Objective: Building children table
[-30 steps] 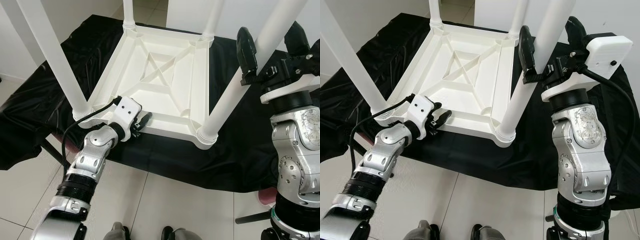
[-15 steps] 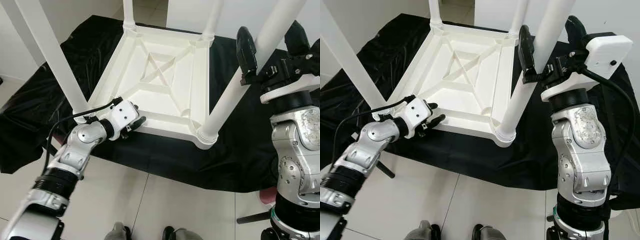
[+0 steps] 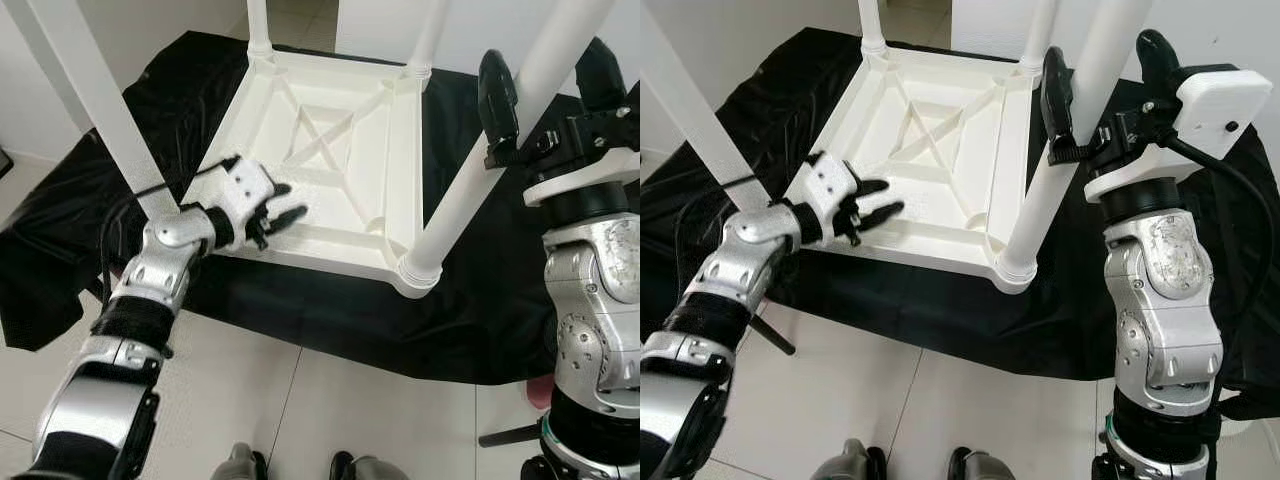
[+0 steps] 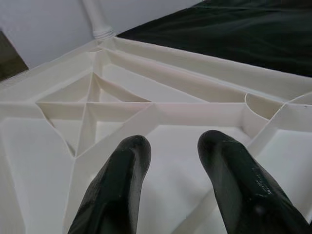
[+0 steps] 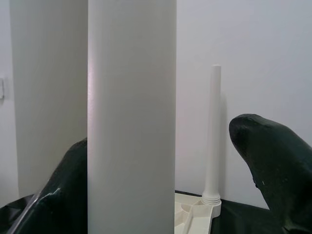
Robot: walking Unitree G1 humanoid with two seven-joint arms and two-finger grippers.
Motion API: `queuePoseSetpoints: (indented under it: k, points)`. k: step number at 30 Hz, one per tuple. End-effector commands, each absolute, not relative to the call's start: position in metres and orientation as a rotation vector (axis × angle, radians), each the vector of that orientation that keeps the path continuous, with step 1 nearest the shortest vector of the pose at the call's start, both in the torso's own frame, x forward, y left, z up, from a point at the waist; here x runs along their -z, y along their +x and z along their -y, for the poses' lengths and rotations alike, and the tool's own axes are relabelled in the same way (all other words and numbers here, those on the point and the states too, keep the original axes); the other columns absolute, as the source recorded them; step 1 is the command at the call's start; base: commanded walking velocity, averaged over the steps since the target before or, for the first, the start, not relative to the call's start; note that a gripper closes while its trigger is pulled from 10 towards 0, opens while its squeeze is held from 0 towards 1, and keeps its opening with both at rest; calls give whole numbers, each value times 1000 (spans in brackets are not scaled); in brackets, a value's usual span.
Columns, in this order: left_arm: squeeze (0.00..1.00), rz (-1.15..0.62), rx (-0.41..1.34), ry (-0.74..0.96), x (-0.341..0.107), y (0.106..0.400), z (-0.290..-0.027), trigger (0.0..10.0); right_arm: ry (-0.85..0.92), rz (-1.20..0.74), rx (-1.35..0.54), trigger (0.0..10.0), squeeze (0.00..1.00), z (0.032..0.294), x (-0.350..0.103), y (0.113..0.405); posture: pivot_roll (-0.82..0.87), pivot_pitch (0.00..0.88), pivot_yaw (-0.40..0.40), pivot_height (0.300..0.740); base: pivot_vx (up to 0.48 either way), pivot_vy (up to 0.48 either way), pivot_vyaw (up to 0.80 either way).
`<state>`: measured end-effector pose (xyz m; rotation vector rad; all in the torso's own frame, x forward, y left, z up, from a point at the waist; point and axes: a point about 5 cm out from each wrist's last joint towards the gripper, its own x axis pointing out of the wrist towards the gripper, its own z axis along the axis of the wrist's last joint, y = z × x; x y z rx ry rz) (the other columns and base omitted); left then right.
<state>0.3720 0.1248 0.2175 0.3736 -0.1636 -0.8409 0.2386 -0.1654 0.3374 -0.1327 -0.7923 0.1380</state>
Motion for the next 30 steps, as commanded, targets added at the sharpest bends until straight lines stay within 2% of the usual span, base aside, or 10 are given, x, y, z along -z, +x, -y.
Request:
queuePoseSetpoints:
  k: [1,11,12,19,30]
  points:
    - [0,168,401,283,-212,386,-140,10000,-127,803,-113,10000,0,169,-338,237,-35,162,10,740,0,0,0]
    - [0,116,203,134,-206,397,-150,10000,-124,804,-117,10000,0,168,-338,238,-34,162,5,740,0,0,0]
    - [0,105,116,49,-204,400,-156,10000,-127,805,-118,10000,0,168,-339,238,-33,158,0,740,0,0,0]
    - [0,91,-47,-118,-201,402,-165,10000,-141,784,-132,10000,0,167,-337,238,-32,160,-9,740,0,0,0]
    - [0,74,-27,-108,-195,403,-151,10000,-140,748,-169,10000,0,164,-333,239,-39,164,-19,740,0,0,0]
